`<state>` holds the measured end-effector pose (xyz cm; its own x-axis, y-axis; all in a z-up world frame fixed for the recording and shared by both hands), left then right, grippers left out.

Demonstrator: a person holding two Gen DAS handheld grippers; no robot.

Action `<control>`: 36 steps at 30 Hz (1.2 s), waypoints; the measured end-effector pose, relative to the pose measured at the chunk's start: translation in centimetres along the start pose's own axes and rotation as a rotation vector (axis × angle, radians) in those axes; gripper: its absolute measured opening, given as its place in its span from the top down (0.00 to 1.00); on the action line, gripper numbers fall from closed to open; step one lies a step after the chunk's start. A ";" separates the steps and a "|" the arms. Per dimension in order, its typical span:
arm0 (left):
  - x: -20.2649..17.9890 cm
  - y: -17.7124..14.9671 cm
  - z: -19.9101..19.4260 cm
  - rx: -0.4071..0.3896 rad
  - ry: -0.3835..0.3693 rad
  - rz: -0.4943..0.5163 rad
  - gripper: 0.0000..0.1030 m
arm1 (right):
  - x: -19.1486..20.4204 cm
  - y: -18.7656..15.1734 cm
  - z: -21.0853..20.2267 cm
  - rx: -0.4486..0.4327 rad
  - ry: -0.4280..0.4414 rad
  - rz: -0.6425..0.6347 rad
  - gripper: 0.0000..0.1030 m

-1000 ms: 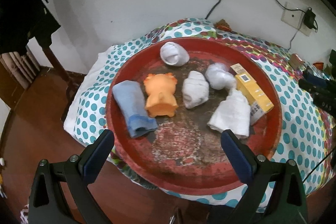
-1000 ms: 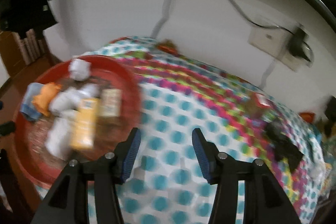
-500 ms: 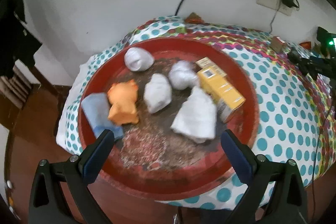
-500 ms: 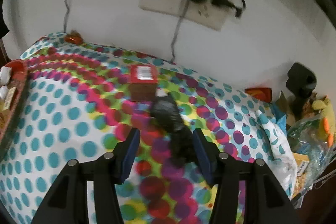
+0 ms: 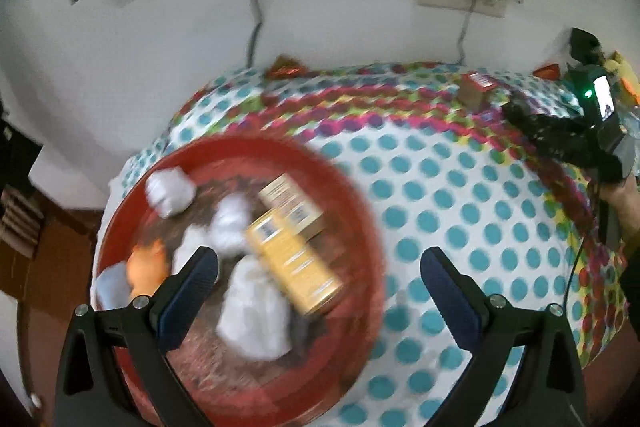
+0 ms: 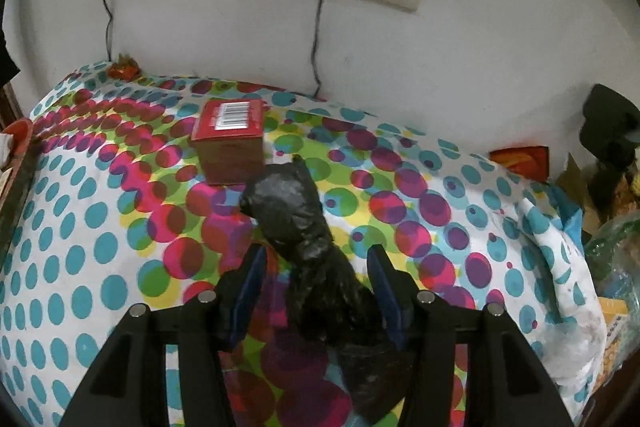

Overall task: Organize objects
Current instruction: 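Grasp the black plastic bag on the bedspread with the right gripper, then grasp the small red box with the left gripper while the right gripper holds the black bag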

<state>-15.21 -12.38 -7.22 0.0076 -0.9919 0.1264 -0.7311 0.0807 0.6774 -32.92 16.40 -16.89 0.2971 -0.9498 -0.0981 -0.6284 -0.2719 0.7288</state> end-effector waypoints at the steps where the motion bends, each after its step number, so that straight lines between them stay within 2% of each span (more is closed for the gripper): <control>1: -0.8 0.4 0.3 -0.007 -0.011 0.006 0.02 | -0.2 -0.3 -0.1 -0.002 0.005 0.018 0.60; 3: -2.8 1.2 1.2 -0.003 -0.058 0.007 0.02 | -0.6 -0.7 -0.1 0.003 0.009 0.037 0.74; 4: -4.0 1.7 1.8 -0.006 -0.098 0.001 0.02 | -0.8 -0.9 -0.3 0.001 0.017 0.051 0.74; 7: -7.0 2.9 3.5 0.008 -0.150 -0.019 0.02 | -1.3 -1.3 -1.2 -0.019 0.010 0.064 0.76; 10: -9.7 4.6 5.2 -0.016 -0.153 -0.023 0.02 | -1.8 -2.3 -2.6 -0.020 0.011 0.089 0.76; 15: -14.3 7.6 8.6 -0.060 -0.203 -0.032 0.02 | -1.7 -4.7 -4.9 -0.022 0.011 0.089 0.76; 20: -18.6 9.5 13.3 -0.010 -0.235 -0.015 0.02 | -1.7 -5.5 -5.8 -0.022 0.017 0.097 0.76; 24: -20.4 11.4 15.4 0.005 -0.271 -0.087 0.02 | -1.6 -5.8 -5.4 0.004 0.037 0.105 0.74; 27: -20.9 12.7 16.3 -0.006 -0.263 -0.115 0.01 | -1.6 -5.9 -5.4 0.004 0.041 0.108 0.74; 29: -20.8 13.5 17.6 0.007 -0.218 -0.145 0.01 | -1.7 -5.9 -5.3 0.005 0.039 0.105 0.74; 33: -20.9 14.0 19.3 0.050 -0.212 -0.193 0.01 | -1.6 -5.9 -5.4 0.004 0.043 0.110 0.74; 36: -21.0 14.4 20.3 0.059 -0.186 -0.175 0.01 | -1.5 -5.9 -5.3 0.004 0.048 0.113 0.74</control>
Point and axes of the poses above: each gripper's, at about its wrist camera, not at the fingertips, and z roughly the way its jaws point, x to its left, y to its top, the point moved 8 cm from there along z, roughly the way its jaws point, and after that the axes turned 8 degrees about -x, right-handed, at the moved point
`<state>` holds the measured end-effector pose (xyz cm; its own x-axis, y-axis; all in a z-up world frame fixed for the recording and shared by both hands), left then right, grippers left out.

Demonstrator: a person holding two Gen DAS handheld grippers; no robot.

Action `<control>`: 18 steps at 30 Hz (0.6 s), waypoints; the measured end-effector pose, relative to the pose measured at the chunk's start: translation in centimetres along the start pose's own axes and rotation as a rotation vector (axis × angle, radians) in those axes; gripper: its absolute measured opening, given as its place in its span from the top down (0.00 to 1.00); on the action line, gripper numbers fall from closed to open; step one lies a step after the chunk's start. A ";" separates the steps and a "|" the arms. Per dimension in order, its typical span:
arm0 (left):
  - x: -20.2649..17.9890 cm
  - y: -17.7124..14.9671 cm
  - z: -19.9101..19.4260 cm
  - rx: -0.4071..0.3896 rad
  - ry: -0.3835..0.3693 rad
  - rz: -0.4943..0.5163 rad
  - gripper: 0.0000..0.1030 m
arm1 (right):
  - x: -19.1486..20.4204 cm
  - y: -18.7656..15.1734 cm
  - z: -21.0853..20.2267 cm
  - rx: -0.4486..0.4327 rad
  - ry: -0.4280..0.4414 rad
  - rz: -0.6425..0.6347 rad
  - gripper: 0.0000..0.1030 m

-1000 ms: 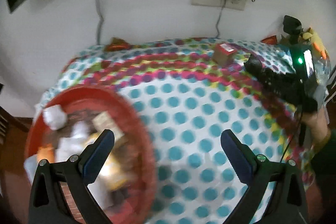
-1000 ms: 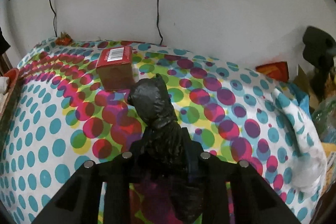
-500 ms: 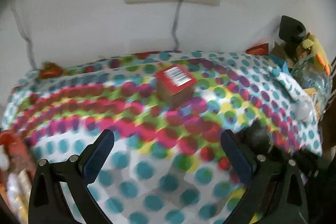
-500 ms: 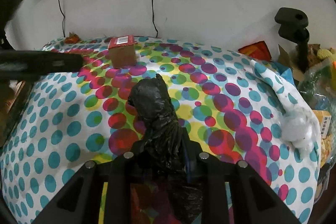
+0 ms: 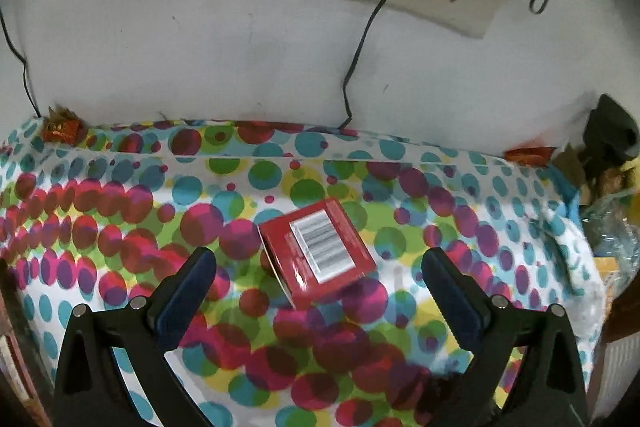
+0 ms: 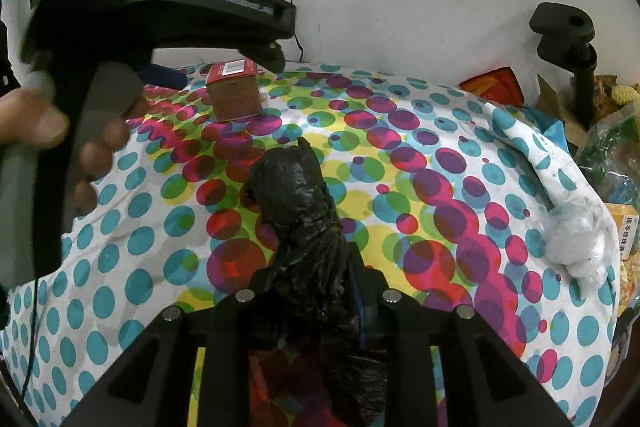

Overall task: Organize objects
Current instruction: 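Grasp the small red box with the left gripper while the right gripper holds the black bag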

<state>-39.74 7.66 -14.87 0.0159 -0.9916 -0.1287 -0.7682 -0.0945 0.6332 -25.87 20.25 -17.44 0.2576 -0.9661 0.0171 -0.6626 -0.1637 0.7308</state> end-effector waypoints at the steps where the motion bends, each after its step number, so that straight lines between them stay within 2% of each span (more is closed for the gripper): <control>1: 0.1 0.0 0.1 -0.002 0.008 0.004 0.01 | 0.0 0.0 0.0 -0.001 0.003 0.004 0.74; 2: 0.2 0.1 0.2 -0.004 0.016 0.001 0.02 | 0.0 0.0 0.0 -0.001 0.003 0.004 0.74; 4: 0.2 0.0 0.8 0.012 0.000 -0.023 0.11 | -0.1 0.0 0.0 -0.001 0.007 0.007 0.74; 6: 0.4 -0.3 1.2 0.034 -0.003 -0.041 0.37 | -0.1 -0.1 0.1 -0.002 0.011 0.013 0.74; 7: 0.5 -0.4 1.5 0.043 -0.003 -0.046 0.44 | 0.0 -0.1 0.2 -0.002 0.012 0.014 0.74; 8: 0.5 -0.6 1.6 0.054 -0.008 -0.049 0.48 | -0.1 -0.1 0.2 -0.002 0.013 0.015 0.74; 13: 0.3 -0.6 0.6 0.021 0.000 0.006 0.49 | -0.2 -0.1 0.3 -0.002 0.011 0.012 0.74; 18: 0.4 -0.8 -1.0 0.009 -0.023 0.023 0.50 | -0.3 -0.1 0.3 -0.002 0.012 0.013 0.74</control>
Point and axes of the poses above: each gripper's, at about its wrist camera, not at the fingertips, and z roughly the way its jaws point, x to its left, y to its top, the point moved 8 cm from there along z, roughly the way its jaws point, and after that the axes turned 8 degrees about -x, right-handed, at the moved point
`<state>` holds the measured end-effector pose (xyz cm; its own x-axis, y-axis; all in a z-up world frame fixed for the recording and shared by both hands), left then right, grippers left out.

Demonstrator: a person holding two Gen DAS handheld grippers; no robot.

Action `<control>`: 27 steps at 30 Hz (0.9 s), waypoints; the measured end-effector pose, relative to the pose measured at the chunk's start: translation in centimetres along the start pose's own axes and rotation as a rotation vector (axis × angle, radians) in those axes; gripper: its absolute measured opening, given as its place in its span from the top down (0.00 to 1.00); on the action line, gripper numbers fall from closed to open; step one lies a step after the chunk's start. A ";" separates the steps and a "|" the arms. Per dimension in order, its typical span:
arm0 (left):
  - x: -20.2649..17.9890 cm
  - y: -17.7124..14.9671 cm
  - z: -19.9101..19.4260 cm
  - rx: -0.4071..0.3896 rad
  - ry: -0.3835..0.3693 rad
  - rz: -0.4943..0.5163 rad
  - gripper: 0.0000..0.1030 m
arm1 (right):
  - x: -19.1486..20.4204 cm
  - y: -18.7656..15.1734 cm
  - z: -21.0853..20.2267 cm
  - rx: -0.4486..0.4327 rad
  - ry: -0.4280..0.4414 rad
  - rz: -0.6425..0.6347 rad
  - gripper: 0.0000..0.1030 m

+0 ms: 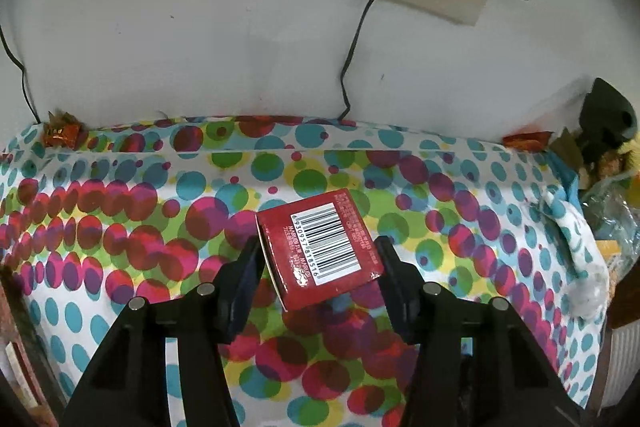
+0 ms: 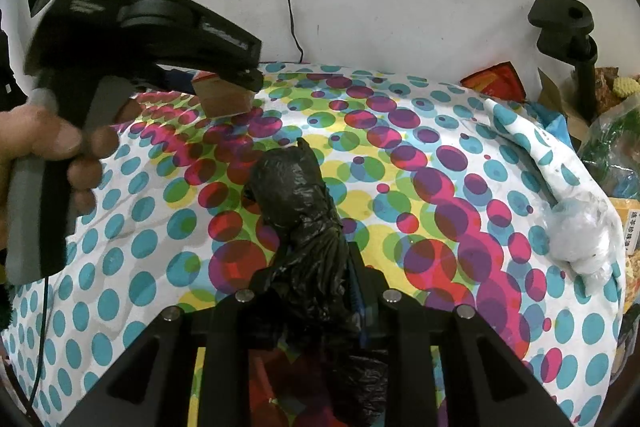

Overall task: Organize objects
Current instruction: 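Grasp the small red box with the left gripper while the right gripper holds the black bag, then carry the red box onto the red tray and open the left gripper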

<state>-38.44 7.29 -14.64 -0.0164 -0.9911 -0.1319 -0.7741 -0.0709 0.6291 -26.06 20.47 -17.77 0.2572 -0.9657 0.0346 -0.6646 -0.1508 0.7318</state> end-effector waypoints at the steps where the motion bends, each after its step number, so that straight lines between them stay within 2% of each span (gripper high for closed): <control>1: 0.0 -0.1 -0.3 -0.001 0.001 0.007 0.50 | -0.1 0.0 0.0 0.000 -0.003 -0.003 0.74; 8: 0.7 -1.5 -2.1 -0.006 0.016 0.059 0.50 | -0.1 -0.2 0.0 0.000 -0.005 -0.006 0.74; 27: 4.2 -5.5 -7.6 -0.017 0.031 0.075 0.49 | 0.0 0.0 -0.1 0.004 -0.026 -0.027 0.75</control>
Point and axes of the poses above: each gripper's, at about its wrist camera, not at the fingertips, and z roughly the way its jaws point, x to its left, y to its top, the point moved 8 cm from there along z, roughly the way its jaws point, and after that the axes turned 8 degrees about -x, right-handed, at the moved point
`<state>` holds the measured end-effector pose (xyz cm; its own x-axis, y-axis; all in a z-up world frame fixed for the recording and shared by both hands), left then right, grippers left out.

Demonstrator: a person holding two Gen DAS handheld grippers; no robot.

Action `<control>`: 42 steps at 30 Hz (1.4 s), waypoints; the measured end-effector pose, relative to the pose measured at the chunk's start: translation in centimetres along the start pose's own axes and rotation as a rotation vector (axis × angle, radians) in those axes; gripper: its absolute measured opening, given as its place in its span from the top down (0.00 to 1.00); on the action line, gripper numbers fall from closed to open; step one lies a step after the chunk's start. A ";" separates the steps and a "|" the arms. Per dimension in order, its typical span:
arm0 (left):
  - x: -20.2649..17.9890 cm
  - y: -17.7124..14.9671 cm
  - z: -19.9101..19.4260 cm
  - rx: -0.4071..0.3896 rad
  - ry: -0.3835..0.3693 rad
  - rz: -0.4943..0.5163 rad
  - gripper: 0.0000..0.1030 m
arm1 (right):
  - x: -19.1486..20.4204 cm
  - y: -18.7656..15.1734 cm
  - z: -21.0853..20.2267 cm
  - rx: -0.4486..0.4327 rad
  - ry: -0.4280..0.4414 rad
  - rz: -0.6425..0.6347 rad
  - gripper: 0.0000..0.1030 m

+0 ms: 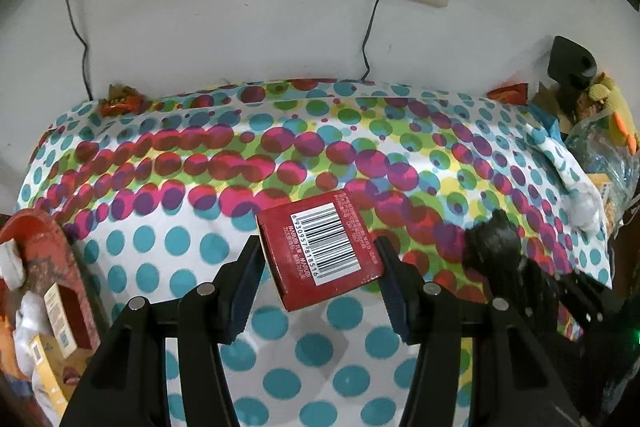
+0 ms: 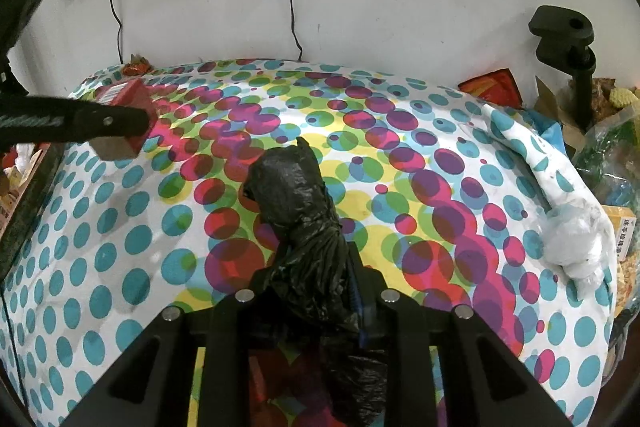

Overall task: Organize objects
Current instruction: 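Carry the red box onto the red tray and open the left gripper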

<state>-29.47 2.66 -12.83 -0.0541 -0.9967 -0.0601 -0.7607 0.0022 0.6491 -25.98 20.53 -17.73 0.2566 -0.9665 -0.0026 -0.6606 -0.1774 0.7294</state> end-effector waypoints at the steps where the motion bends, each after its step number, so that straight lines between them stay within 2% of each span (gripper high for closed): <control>1: 0.1 -0.3 -0.4 -0.002 -0.002 0.000 0.49 | 0.1 0.0 0.0 0.000 0.004 0.004 0.75; 16: 1.3 -3.3 -3.9 0.001 0.000 0.025 0.49 | 0.1 0.0 -0.1 0.001 -0.010 -0.012 0.75; 29: 4.0 -3.5 -7.9 -0.015 -0.018 -0.012 0.49 | 0.2 0.1 -0.1 0.001 -0.011 -0.012 0.75; 42: 9.2 -3.5 -11.2 -0.046 0.074 -0.022 0.49 | 0.1 0.1 -0.2 0.001 -0.013 -0.015 0.75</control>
<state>-20.11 -7.47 -7.18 0.0115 -0.9997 -0.0198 -0.7305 -0.0219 0.6826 -25.90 20.40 -17.54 0.2574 -0.9660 -0.0220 -0.6577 -0.1919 0.7284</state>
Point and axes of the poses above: each gripper's, at about its wrist camera, not at the fingertips, and z roughly the way its jaws point, x to its left, y to its top, the point moved 8 cm from there along z, roughly the way its jaws point, and after that the axes turned 8 degrees about -x, right-handed, at the moved point
